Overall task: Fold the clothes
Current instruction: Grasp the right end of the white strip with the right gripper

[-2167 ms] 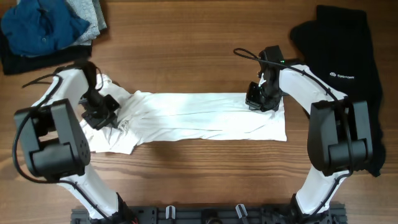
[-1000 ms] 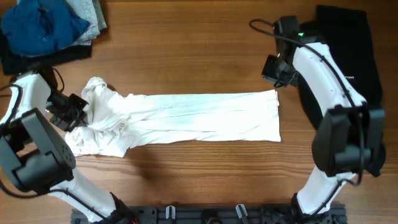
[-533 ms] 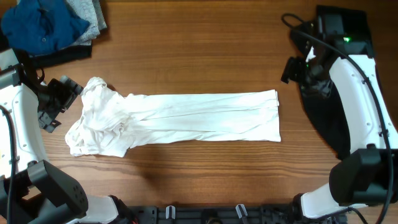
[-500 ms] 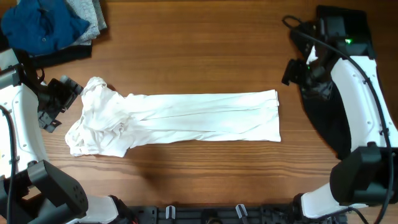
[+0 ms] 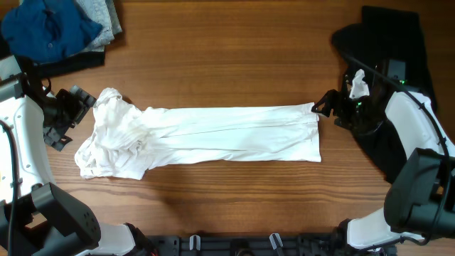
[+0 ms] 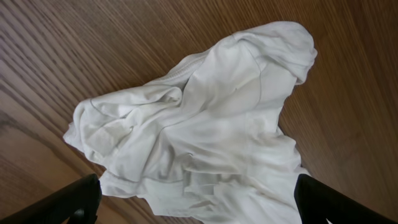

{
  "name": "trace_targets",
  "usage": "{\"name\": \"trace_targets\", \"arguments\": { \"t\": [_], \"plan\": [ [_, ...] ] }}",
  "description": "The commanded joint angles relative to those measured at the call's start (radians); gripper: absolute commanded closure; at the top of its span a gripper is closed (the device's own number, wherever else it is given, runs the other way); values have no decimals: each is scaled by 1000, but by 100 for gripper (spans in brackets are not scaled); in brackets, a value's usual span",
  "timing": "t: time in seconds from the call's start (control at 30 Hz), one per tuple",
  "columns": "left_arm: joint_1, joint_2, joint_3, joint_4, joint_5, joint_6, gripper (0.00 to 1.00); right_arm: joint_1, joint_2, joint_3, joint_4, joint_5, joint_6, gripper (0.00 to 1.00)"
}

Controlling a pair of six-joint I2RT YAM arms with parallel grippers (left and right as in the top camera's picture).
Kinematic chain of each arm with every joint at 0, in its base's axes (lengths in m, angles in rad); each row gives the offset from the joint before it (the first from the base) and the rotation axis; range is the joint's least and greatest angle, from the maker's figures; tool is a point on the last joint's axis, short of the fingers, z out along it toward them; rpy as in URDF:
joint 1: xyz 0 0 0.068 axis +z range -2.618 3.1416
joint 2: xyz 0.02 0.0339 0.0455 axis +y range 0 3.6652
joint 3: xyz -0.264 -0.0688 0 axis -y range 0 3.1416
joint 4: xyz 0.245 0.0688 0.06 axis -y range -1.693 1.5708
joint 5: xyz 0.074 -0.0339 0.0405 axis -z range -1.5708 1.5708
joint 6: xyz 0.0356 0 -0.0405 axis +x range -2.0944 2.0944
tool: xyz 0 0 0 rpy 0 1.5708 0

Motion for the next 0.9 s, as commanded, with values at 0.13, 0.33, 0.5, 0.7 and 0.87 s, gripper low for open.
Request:
{"name": "trace_targets", "arguments": {
  "t": [0.13,0.33,0.5,0.7,0.87],
  "plan": [
    [5,-9,14,3,13,5,0,4,69,-91,113,-49,33,13],
    [5,-9,14,6,13,5,0,13,143,-92,141,-49,34,11],
    [5,-9,14,6,13,5,0,42,211,-92,146,-87,54,11],
    [5,-9,14,6,13,5,0,126,262,-92,115,-124,86,46],
    [5,-9,14,6,13,6,0,160,262,-92,107,-2,195,72]
  ]
}}
